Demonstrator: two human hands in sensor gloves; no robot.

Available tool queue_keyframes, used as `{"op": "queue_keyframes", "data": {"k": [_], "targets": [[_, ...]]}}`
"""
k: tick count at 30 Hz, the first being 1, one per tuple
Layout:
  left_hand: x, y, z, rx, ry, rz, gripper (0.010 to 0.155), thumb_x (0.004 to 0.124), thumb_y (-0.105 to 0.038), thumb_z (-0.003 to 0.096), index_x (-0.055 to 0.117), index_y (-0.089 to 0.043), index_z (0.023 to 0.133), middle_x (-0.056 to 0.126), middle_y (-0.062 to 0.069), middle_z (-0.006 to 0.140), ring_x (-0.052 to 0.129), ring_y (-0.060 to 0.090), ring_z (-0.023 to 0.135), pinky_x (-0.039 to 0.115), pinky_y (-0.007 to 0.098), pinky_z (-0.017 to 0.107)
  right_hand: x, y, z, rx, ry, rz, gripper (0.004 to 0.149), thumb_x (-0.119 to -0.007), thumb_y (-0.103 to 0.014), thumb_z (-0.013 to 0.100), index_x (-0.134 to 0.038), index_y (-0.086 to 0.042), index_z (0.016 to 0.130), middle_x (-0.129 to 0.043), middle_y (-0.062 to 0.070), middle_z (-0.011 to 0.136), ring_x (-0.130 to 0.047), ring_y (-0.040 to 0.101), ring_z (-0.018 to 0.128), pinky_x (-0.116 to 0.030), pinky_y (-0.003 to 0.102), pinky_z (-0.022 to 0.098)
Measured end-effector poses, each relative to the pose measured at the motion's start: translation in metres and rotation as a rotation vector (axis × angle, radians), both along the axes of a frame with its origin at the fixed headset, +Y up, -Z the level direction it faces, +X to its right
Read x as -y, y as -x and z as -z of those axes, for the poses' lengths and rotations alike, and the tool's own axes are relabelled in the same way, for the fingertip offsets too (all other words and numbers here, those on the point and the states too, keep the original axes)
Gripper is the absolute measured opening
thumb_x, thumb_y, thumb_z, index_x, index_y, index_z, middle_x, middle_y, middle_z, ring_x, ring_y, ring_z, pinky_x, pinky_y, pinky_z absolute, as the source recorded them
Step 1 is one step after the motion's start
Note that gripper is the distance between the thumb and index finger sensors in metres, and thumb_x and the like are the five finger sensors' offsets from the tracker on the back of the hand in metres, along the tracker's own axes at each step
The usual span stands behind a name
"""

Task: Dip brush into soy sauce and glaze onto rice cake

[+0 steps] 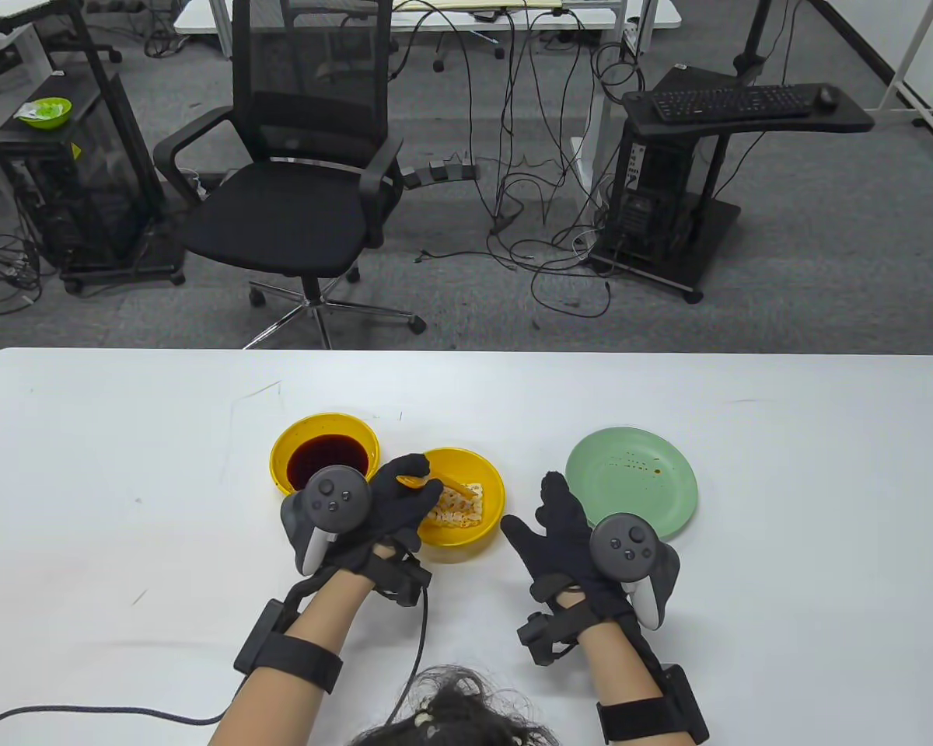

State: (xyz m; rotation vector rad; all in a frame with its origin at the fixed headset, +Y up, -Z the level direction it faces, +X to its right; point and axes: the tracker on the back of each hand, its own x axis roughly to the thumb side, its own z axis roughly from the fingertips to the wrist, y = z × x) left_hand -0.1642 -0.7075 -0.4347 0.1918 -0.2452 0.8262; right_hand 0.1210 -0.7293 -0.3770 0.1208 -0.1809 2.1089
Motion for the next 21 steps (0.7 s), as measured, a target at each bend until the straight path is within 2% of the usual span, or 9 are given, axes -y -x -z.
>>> {"op": "queue_keyframes", "data": {"k": [3,7,10,14,17,21], "targets": [[-0.003,0.006,-0.001,0.022,0.004,0.083,0.053,0.083,-0.055,0.0427,0.079,-0.023,0.085,0.092,0.011,0.089,0.11,0.024,0.07,0.09,0.038,0.055,0.0,-0.001,0.001,0.002,-0.001,0.002,0.09,-0.077,-0.06,0.049,-0.038,-0.005,0.109,-0.052,0.027,0.111,-0.07,0.049,0.092,-0.064,0.063,0.062],[-0.01,0.018,-0.003,0.045,0.001,0.076,0.052,0.082,-0.057,0.0428,0.082,-0.023,0.082,0.095,0.01,0.085,0.113,0.023,0.065,0.092,0.038,0.053,-0.001,-0.004,0.0,0.009,-0.001,0.011,0.09,-0.077,-0.06,0.049,-0.038,-0.005,0.109,-0.052,0.027,0.111,-0.069,0.05,0.092,-0.063,0.064,0.062],[-0.011,0.016,0.002,0.038,-0.011,0.012,0.053,0.082,-0.054,0.0435,0.078,-0.023,0.086,0.091,0.011,0.091,0.109,0.025,0.072,0.089,0.039,0.057,-0.002,-0.004,0.0,0.012,-0.005,0.007,0.09,-0.077,-0.06,0.049,-0.038,-0.005,0.109,-0.052,0.027,0.111,-0.07,0.049,0.092,-0.064,0.063,0.062],[-0.001,0.003,0.009,0.027,0.031,-0.027,0.056,0.083,-0.051,0.0435,0.075,-0.021,0.09,0.086,0.013,0.094,0.106,0.027,0.076,0.087,0.04,0.059,0.0,-0.001,0.0,0.002,0.005,0.005,0.09,-0.077,-0.06,0.05,-0.038,-0.005,0.109,-0.052,0.027,0.111,-0.069,0.05,0.092,-0.063,0.063,0.062],[0.0,0.002,0.008,0.032,0.037,0.033,0.055,0.083,-0.052,0.0432,0.077,-0.021,0.088,0.088,0.013,0.092,0.108,0.026,0.074,0.088,0.04,0.057,0.0,-0.001,0.0,0.005,0.002,-0.003,0.09,-0.077,-0.06,0.05,-0.038,-0.005,0.109,-0.052,0.027,0.111,-0.069,0.05,0.092,-0.063,0.064,0.062],[-0.011,0.012,-0.001,0.036,-0.006,0.102,0.053,0.082,-0.055,0.0432,0.081,-0.022,0.084,0.093,0.011,0.088,0.11,0.026,0.068,0.09,0.04,0.054,0.001,-0.001,0.001,0.013,-0.003,-0.034,0.09,-0.077,-0.06,0.05,-0.038,-0.005,0.109,-0.052,0.026,0.111,-0.069,0.05,0.092,-0.062,0.064,0.063]]}}
